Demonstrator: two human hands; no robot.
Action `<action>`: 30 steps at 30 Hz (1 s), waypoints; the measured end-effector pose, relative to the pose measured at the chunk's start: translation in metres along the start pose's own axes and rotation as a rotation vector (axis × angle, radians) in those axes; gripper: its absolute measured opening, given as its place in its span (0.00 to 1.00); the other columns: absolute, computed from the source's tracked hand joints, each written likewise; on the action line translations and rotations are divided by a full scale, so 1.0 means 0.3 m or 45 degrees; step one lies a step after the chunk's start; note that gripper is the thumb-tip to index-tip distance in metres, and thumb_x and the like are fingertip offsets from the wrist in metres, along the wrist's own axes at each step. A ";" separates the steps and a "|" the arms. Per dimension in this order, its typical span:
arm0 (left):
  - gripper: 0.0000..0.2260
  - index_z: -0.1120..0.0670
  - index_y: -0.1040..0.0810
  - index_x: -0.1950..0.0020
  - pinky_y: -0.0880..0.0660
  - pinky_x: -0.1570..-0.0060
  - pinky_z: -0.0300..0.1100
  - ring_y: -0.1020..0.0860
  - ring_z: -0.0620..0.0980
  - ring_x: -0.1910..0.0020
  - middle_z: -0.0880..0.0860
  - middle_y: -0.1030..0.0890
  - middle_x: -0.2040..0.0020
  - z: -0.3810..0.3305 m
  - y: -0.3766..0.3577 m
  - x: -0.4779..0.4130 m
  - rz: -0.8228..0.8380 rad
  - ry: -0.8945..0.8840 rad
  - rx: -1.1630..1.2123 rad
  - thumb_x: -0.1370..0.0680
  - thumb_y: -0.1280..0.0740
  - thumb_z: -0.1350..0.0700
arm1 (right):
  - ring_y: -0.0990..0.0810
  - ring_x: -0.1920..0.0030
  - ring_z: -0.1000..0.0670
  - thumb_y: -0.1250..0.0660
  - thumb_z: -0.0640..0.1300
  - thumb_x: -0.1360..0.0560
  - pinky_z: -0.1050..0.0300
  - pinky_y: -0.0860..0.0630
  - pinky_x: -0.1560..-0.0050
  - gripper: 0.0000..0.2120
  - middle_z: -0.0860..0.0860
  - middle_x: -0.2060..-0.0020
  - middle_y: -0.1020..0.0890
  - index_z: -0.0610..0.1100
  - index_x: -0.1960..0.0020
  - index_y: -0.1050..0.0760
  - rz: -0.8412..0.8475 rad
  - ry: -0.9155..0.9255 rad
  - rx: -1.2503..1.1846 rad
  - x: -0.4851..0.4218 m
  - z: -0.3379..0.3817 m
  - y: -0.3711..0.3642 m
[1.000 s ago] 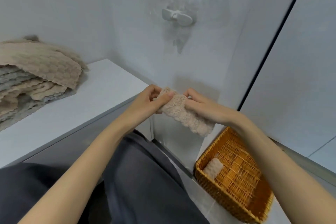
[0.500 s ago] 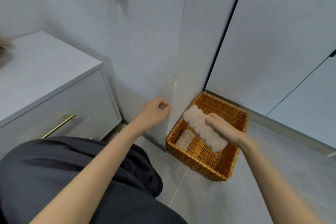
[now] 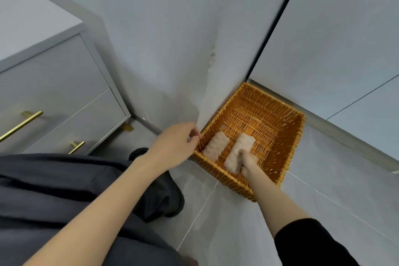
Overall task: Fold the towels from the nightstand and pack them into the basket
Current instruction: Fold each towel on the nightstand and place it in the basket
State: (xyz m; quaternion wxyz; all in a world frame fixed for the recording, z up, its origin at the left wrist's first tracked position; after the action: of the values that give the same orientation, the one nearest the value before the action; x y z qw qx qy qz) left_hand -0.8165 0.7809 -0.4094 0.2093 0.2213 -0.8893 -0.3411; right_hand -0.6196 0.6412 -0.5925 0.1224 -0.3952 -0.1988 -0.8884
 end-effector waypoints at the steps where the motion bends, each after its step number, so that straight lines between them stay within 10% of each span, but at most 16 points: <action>1: 0.05 0.50 0.24 0.48 0.25 0.51 0.41 0.25 0.42 0.53 0.44 0.23 0.53 0.006 0.003 -0.003 0.004 -0.001 -0.015 0.20 0.40 0.55 | 0.26 0.51 0.45 0.37 0.42 0.21 0.49 0.26 0.51 0.18 0.42 0.47 0.25 0.38 0.35 0.37 -0.015 -0.040 0.009 -0.021 -0.012 -0.010; 6: 0.07 0.52 0.24 0.45 0.26 0.45 0.43 0.25 0.45 0.49 0.48 0.23 0.49 0.058 0.005 -0.026 0.043 0.071 -0.020 0.20 0.40 0.56 | 0.27 0.37 0.40 0.38 0.43 0.21 0.44 0.28 0.36 0.23 0.40 0.35 0.28 0.37 0.29 0.39 0.029 -0.181 0.102 -0.092 -0.060 -0.067; 30: 0.06 0.51 0.24 0.47 0.25 0.47 0.42 0.25 0.46 0.49 0.49 0.24 0.47 0.080 0.005 -0.071 0.034 0.096 0.027 0.20 0.40 0.56 | 0.22 0.45 0.40 0.39 0.33 0.23 0.46 0.21 0.44 0.12 0.37 0.43 0.25 0.36 0.40 0.32 -0.011 -0.022 0.451 -0.167 -0.034 -0.129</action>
State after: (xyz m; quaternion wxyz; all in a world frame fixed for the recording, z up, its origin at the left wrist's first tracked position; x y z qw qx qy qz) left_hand -0.8120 0.8057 -0.4294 0.2447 0.2244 -0.8872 -0.3204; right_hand -0.6079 0.6741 -0.6461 0.1846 -0.3742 -0.3549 -0.8366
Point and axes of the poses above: each hand's wrist, its own x-axis away from the middle knuckle, its own y-axis out of the back of the hand, z = x × y, the point moved 2 cm from there along -x, towards the middle knuckle
